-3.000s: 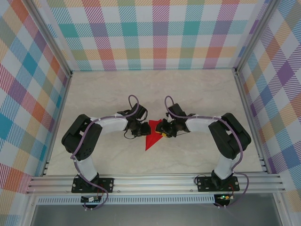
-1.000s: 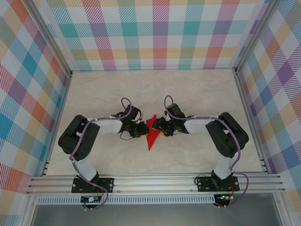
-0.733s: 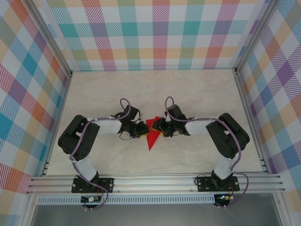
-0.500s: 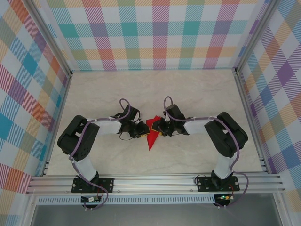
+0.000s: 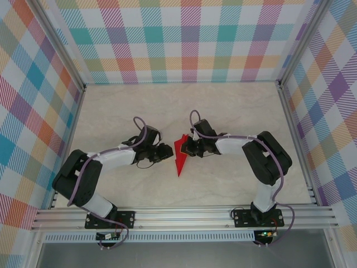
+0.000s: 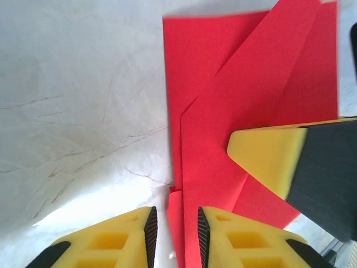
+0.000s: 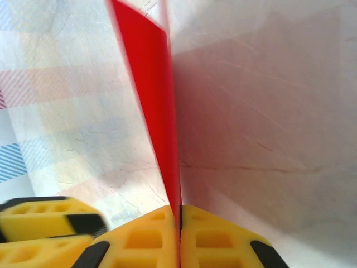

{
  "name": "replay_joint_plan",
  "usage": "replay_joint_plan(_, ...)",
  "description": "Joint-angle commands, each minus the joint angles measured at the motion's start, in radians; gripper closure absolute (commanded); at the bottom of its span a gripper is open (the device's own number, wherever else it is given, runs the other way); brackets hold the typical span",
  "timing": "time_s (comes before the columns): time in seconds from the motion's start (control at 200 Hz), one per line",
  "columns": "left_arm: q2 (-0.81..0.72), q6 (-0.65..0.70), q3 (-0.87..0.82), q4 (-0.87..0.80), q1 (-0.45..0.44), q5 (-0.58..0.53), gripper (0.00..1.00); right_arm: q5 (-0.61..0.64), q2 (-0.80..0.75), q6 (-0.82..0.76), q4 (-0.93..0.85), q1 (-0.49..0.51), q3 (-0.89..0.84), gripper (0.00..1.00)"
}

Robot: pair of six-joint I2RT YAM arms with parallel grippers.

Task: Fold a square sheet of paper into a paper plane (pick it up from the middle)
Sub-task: Turn over the paper at the center of the table.

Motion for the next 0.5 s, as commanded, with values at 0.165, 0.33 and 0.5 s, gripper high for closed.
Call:
replay_joint_plan(0.165, -0.251, 0.074, -0.053, -0.147, -0.002, -0.213, 0.67, 0.244, -0.175, -0.210, -0.410, 0.021, 0.105, 0.94)
replay_joint_plan(0.33, -0.354, 0.071, -0.092, -0.179, 0.001, -0.310, 0.61, 0.382, -0.217, -0.277, -0.586, 0.045, 0.168, 0.94)
replay_joint_plan(0.5, -0.489, 0.034, -0.149, -0.207, 0.003, -0.416, 0.55, 0.602, -0.213, -0.294, -0.791, 0.088, 0.257, 0.94)
